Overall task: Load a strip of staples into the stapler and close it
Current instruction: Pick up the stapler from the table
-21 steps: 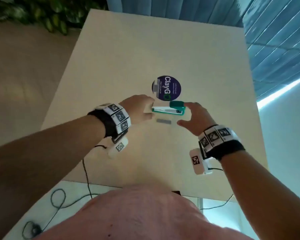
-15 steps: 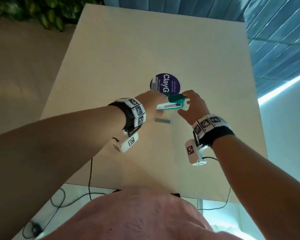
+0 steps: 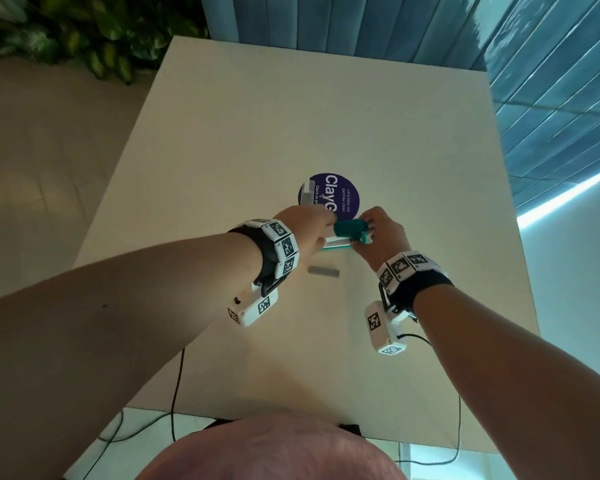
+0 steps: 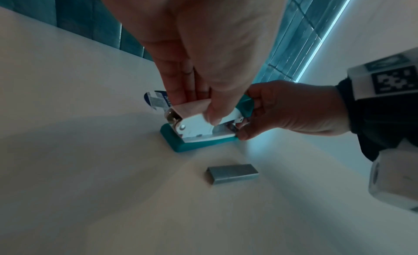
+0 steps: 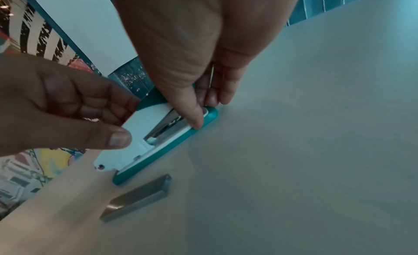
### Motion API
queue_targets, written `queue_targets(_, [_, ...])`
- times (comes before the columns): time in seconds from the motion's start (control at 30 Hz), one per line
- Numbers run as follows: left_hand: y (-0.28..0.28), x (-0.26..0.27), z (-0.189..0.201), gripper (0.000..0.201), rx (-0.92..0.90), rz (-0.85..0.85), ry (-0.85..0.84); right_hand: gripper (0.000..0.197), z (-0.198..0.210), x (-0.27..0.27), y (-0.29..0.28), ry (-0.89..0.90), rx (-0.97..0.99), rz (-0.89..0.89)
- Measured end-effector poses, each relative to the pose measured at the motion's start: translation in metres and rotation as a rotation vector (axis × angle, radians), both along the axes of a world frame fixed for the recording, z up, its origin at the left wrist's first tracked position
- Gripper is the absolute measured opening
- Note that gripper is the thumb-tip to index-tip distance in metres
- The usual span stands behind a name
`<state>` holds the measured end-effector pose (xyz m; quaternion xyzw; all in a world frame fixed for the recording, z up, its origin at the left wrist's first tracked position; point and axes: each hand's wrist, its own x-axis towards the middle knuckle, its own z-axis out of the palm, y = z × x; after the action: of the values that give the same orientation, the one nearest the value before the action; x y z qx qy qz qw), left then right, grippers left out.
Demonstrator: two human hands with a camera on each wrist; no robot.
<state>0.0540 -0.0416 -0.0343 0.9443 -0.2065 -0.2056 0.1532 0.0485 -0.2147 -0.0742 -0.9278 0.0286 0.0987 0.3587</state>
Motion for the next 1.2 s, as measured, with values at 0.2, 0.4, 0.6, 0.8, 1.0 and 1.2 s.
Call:
queue_targets(0.2, [0.002, 0.004, 0.001, 0.030, -0.009, -0.021, -0.016, 0.038, 0.003, -0.002, -0.004, 0.045, -0.026, 0.039])
queue_targets(0.4, [0.007, 0.003, 0.004, 0.032, -0.084, 0.004, -0.033, 0.033, 0.004, -0.003, -0.002, 0.092, -0.199, 0.151])
queue_targets(0.6, [0.035, -0.004, 0.000, 0.032, -0.422, 0.242, 0.028, 0.033, 0.005, -0.003, -0.001, 0.125, -0.163, 0.119])
queue_targets(0.8, [0.066, -0.009, -0.008, 0.028, -0.651, 0.430, 0.134, 0.026, 0.009, -0.004, 0.004, 0.150, -0.152, 0.109])
queue_targets(1.0, [0.074, -0.008, -0.013, 0.030, -0.705, 0.463, 0.237, 0.030, 0.004, -0.003, 0.003, 0.160, -0.148, 0.107])
queue_targets(1.2, [0.074, -0.019, -0.023, 0.024, -0.809, 0.604, 0.172, 0.029, 0.006, -0.002, 0.002, 0.160, -0.174, 0.129])
